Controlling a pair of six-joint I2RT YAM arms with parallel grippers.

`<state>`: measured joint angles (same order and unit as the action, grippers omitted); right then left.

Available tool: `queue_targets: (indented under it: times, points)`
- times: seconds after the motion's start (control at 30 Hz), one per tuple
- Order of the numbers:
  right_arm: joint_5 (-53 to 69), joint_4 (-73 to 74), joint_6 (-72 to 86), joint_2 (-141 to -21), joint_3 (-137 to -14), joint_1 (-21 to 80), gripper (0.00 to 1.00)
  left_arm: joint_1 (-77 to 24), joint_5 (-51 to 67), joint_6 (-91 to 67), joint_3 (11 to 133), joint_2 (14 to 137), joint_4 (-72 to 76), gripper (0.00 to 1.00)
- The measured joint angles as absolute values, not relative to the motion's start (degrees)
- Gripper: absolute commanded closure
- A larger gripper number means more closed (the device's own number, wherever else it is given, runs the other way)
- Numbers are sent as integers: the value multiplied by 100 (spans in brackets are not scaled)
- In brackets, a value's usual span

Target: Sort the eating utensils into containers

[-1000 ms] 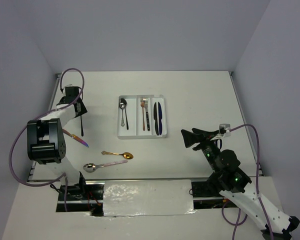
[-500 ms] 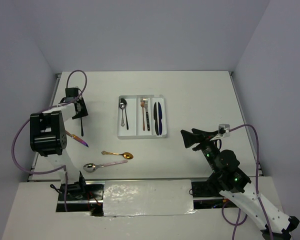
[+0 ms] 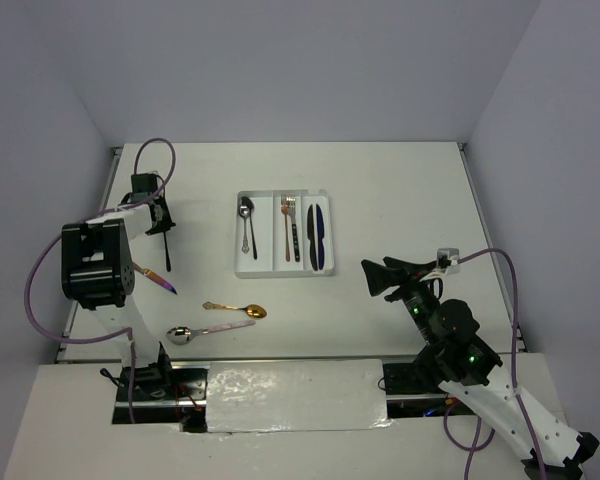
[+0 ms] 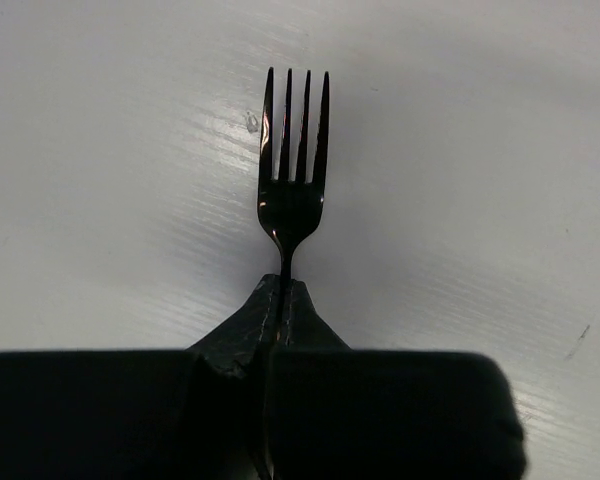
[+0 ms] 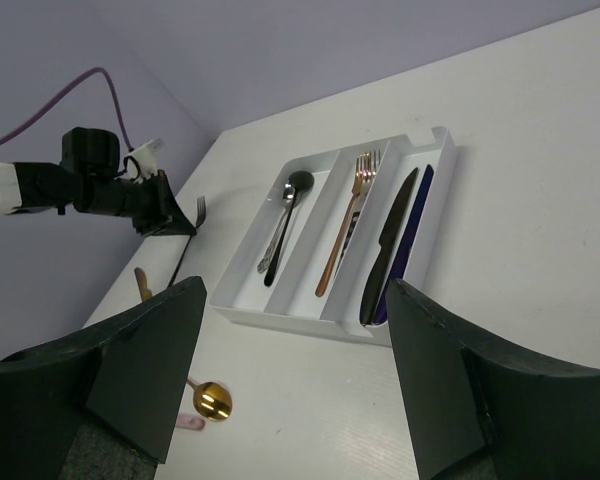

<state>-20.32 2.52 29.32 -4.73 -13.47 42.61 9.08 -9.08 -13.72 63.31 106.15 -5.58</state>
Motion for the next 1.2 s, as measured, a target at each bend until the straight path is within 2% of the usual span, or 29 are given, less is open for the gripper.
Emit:
queue_targets:
  times: [0.1, 0.4, 0.53, 0.63, 0.87, 1.2]
  points:
    - [-2032, 252, 2932, -473, -1347, 4261, 20, 908, -908, -1372, 6377, 10639, -593, 100]
    - [-2032, 252, 2932, -480, -1347, 4261, 19, 722, -954, -1844, 6759, 10398, -1170, 100]
    - [-2032, 252, 2932, -539, -1347, 4261, 19, 62, -1066, -2156, 7655, 10025, -1455, 100]
    - [-2038, 252, 2932, -582, -1347, 4261, 19, -875, -1024, -2418, 8357, 9666, -1308, 100]
    - [-2053, 252, 2932, -642, -1347, 4261, 19, -2794, -1024, -3052, 8774, 9509, -943, 100]
    - [-2053, 252, 2934, -648, -1347, 4261, 19, -3260, -1216, -3673, 8307, 10560, -784, 100]
